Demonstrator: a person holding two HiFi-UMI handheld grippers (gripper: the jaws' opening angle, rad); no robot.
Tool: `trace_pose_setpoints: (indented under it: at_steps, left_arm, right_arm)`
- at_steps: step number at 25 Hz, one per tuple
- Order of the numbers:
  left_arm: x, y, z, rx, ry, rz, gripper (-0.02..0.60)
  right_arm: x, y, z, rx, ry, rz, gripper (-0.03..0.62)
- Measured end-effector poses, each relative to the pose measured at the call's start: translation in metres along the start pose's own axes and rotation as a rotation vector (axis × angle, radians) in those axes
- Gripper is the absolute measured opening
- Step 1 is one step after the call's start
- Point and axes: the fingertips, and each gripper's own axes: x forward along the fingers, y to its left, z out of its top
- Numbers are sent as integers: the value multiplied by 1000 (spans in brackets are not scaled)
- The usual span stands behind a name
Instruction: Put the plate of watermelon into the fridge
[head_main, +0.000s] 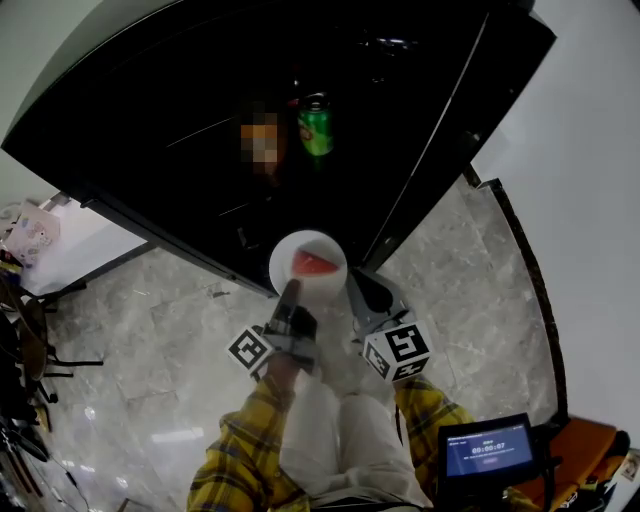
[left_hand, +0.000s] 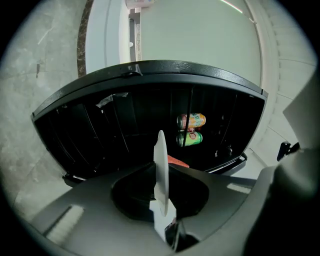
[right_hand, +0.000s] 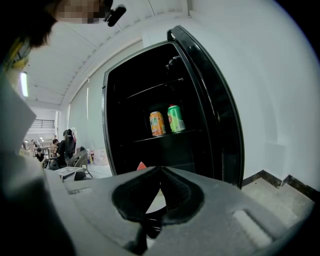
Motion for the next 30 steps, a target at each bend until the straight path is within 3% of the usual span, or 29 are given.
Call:
trace_pose_setpoints:
  at_steps: [7, 13, 20, 25, 30]
  left_arm:
    - [22, 36, 15, 33, -35, 7, 21]
    - [46, 56, 31, -20, -113, -16, 20]
    - [67, 78, 37, -11, -145, -34, 18]
    - [71, 89, 41, -57, -169, -36, 18]
    - [76, 94, 56, -29, -186, -37, 18]
  right_arm:
    - [21, -10, -36, -1, -3, 2, 0]
    - [40, -12, -58, 12, -12, 19, 0]
    - [56, -17, -78, -14, -42, 62, 0]
    - [59, -17, -90, -23, -42, 78, 0]
    - [66, -6, -100, -59, -44, 133, 0]
